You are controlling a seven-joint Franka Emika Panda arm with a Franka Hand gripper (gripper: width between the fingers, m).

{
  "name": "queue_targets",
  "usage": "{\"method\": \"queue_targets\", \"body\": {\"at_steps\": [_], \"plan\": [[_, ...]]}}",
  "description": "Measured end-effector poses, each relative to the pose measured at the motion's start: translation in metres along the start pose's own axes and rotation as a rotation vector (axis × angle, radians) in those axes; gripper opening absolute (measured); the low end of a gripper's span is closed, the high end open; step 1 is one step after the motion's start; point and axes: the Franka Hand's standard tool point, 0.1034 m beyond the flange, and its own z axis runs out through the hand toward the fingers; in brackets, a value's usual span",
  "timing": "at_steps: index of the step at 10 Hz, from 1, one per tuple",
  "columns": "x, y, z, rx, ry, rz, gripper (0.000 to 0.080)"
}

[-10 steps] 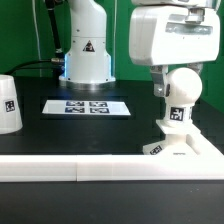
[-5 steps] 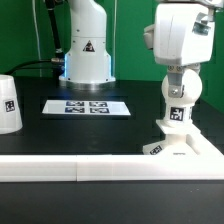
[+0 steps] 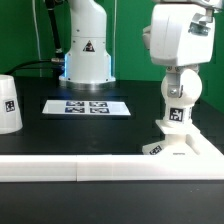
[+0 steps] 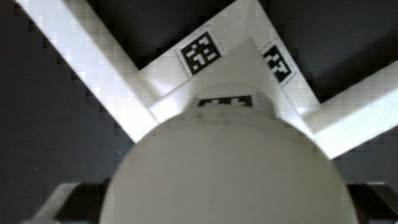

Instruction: Assemble lamp

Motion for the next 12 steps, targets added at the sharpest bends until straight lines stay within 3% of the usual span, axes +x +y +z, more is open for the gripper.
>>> {"method": "queue_targets", "body": {"at_steps": [1,7,12], "plan": [[-0.0003,0.0001,0.0000,0.000,0.000,0.004,0.0576],[-0.0018,0.0035,-0.0006,-0.001,0.003,0.731,0.0577],[-0.0052,0.0062,-0.0009,-0.004,-0.004,1.087,0.0578]]}}
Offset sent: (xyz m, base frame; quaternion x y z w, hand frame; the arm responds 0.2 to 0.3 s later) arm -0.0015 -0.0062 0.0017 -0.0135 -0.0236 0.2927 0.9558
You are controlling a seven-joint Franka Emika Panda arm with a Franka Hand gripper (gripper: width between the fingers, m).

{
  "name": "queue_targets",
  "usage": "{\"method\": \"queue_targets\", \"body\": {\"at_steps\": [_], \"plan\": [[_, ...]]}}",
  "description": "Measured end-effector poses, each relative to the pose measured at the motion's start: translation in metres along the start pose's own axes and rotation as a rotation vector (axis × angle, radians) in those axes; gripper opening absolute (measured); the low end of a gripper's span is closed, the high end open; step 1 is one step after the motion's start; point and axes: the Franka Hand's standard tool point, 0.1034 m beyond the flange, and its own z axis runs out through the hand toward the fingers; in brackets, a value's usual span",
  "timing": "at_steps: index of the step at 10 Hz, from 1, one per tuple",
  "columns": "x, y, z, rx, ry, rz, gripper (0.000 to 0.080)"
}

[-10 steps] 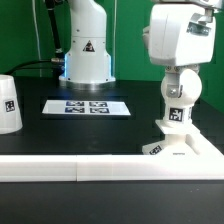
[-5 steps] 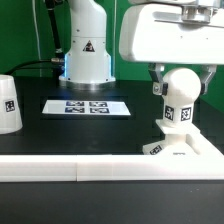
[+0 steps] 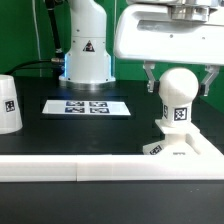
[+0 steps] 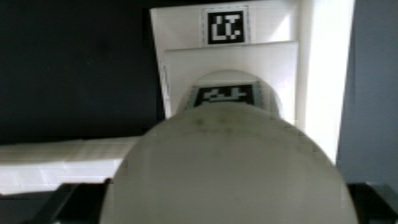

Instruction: Assemble lamp

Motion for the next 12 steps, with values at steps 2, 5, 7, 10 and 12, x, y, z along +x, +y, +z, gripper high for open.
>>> {"method": "queue_targets", "body": {"at_steps": [2,5,7,10,12], "plan": [[0.000,0.002,0.000,-0.001,-0.004,0.127,0.0578],[-0.007,0.003,0.000,0.005,-0.073,0.494,0.0578],[-0.009,0.005,0.000,0.020,-0.109,0.713,0.0578],[-0.010,0.003,0.000,0.013,-0.123,0.935,0.0579],[-0.011,0.002,0.000,0.007,-0.126,1.037,0.0579]]}}
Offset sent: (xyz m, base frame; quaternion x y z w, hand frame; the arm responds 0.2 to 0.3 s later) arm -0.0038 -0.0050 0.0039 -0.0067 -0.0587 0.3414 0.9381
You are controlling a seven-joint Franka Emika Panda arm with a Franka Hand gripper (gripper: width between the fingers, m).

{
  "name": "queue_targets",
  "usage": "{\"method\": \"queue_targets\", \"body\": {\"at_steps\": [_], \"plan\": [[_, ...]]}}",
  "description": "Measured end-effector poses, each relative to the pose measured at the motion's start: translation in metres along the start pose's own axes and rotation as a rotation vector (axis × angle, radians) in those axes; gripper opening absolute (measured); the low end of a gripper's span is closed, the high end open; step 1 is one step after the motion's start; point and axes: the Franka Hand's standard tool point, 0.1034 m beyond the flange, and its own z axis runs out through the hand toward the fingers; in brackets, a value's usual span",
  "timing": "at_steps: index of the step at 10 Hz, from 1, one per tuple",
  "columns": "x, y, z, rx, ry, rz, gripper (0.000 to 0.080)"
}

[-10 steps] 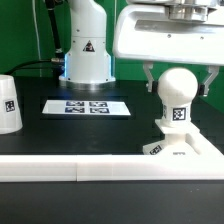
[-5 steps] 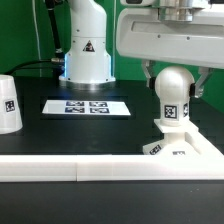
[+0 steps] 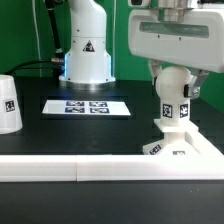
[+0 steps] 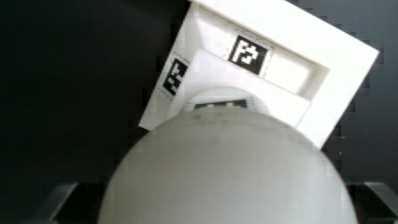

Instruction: Assemble lamp

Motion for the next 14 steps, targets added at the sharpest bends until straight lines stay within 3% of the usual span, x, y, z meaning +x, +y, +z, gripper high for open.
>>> {"method": "queue_targets", "body": {"at_steps": [2,4,6,10,11,14], "plan": [[-0.0025,0.0002,0.0006,0.006,-0.025,0.137,0.0579],[-0.0007,0.0010,0.0021,0.039,-0.125,0.336,0.0579],[-0.0015,-0.0004,0.0032,0.044,-0.147,0.490,0.0579],[-0.0027,-0.0009,0.0041,0.034,-0.161,0.666,0.0579],[-0.0029,-0.0009,0.0041,0.034,-0.162,0.666,0.0669],[-0.0043,0.0000,0.0043,0.029,-0.155,0.622,0.0698]]}}
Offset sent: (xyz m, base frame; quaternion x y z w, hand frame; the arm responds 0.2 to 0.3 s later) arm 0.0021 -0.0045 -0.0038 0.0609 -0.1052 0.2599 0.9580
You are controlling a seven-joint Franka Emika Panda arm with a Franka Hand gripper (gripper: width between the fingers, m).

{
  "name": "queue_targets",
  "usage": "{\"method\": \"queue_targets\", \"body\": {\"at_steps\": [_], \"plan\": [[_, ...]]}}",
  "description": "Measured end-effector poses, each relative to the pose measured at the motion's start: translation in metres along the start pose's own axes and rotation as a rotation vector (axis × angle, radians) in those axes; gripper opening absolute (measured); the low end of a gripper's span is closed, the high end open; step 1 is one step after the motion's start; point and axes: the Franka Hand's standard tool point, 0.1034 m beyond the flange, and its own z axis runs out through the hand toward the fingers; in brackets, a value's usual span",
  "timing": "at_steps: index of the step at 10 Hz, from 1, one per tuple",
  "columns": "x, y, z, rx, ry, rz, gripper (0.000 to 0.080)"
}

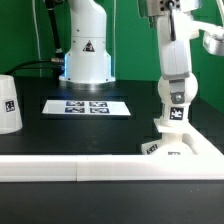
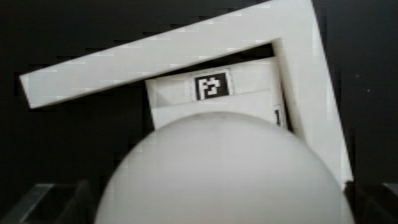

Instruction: Assemble lamp

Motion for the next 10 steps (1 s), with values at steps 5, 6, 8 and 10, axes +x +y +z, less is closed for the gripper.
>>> {"method": "queue_targets", "body": {"at_steps": [5,6,8,10], "plan": [[-0.003,0.015,-0.006,-0.036,-0.007,-0.322,0.0699],[-0.002,0.020,-0.008,-0.039,-0.008,-0.322,0.0699],[-0.006,0.025,-0.010,-0.040,-0.008,-0.325,0.0699],[-0.006,0.025,-0.008,-0.042,-0.007,-0.325,0.0699]]}}
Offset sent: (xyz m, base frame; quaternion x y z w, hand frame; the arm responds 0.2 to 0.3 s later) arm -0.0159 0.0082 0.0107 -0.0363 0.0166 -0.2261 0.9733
